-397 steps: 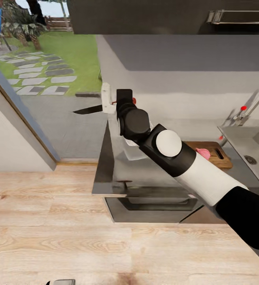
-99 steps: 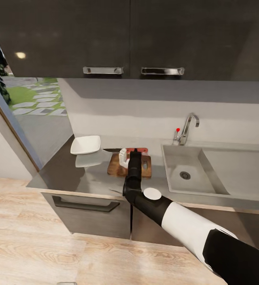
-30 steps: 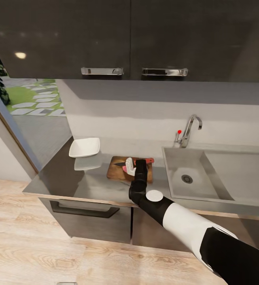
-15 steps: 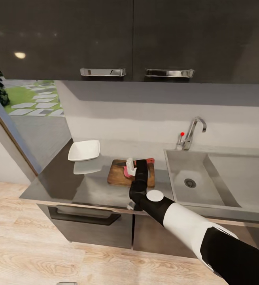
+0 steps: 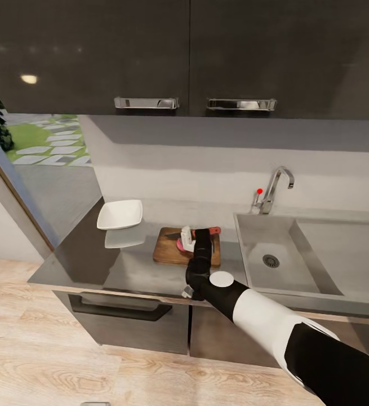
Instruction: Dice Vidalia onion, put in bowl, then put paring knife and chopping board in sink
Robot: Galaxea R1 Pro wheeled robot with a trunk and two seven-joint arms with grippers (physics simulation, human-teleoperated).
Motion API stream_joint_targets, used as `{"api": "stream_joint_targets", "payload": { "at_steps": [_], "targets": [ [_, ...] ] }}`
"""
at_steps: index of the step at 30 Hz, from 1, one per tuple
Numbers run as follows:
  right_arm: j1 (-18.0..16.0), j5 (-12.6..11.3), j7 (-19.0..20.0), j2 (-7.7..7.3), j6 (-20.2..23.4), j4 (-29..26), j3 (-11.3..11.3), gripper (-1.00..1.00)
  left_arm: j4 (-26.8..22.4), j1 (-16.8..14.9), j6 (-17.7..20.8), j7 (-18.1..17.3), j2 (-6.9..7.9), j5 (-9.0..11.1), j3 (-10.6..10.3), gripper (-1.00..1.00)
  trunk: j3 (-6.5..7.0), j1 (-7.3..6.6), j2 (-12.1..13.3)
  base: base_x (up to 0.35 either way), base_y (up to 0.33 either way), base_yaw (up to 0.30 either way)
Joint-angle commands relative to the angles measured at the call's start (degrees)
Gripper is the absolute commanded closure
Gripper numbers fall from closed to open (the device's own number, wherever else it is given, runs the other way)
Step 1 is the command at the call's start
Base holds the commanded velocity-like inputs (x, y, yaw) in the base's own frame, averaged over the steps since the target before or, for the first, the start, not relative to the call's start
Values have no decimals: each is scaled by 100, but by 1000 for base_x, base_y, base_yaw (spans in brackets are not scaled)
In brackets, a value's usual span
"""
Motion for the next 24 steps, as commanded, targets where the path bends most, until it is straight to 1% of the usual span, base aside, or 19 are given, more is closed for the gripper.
{"api": "stream_joint_targets", "payload": {
  "at_steps": [1,11,13,14,15,16,17,19,21,22,23,24],
  "targets": [
    [-7,-285,-30,-1,7,240,37,100,20,-9,-31,9,-4,33,-49,-100,-12,4,-10,0,0,0],
    [-7,-278,-54,2,-3,156,13,100,20,-9,-31,11,-3,32,-49,-100,-12,4,-10,0,0,0],
    [-7,-277,-82,10,-36,112,-44,100,20,-9,-31,10,-4,32,-49,-100,-12,4,-10,0,0,0],
    [-7,-276,-132,14,-73,49,-129,100,20,-9,-31,11,-4,32,-49,-100,-12,4,-10,0,0,0],
    [-7,-273,-219,14,-111,-55,-272,100,20,-10,-31,11,-4,32,-49,-100,-12,4,-10,0,0,0],
    [-7,-271,-337,6,-141,-207,-477,100,20,-10,-31,10,-3,32,-49,-100,-12,4,-10,0,0,0],
    [-7,-270,-408,4,-152,-302,-600,100,20,-10,-31,9,-3,32,-49,-100,-12,4,-10,0,0,0],
    [-4,-267,-688,-8,-183,-753,-1162,100,20,-9,-31,10,-4,32,-49,-100,-12,4,-10,0,0,0],
    [-3,-253,-841,-17,-187,-1229,-1684,100,20,-9,-31,8,-4,32,-49,-100,-12,4,-10,0,-21,0],
    [-3,-247,-876,-26,-183,-1445,-1875,100,20,-9,-31,7,-4,32,-49,-100,-12,4,-10,0,-93,0],
    [-4,-242,-898,-45,-178,-1624,-2005,100,20,-9,-31,7,-4,32,-49,-100,-12,4,-10,0,-157,0],
    [-5,-240,-906,-57,-176,-1694,-2051,100,20,-9,-31,7,-4,32,-49,-100,-12,4,-10,0,-186,0]
  ]
}}
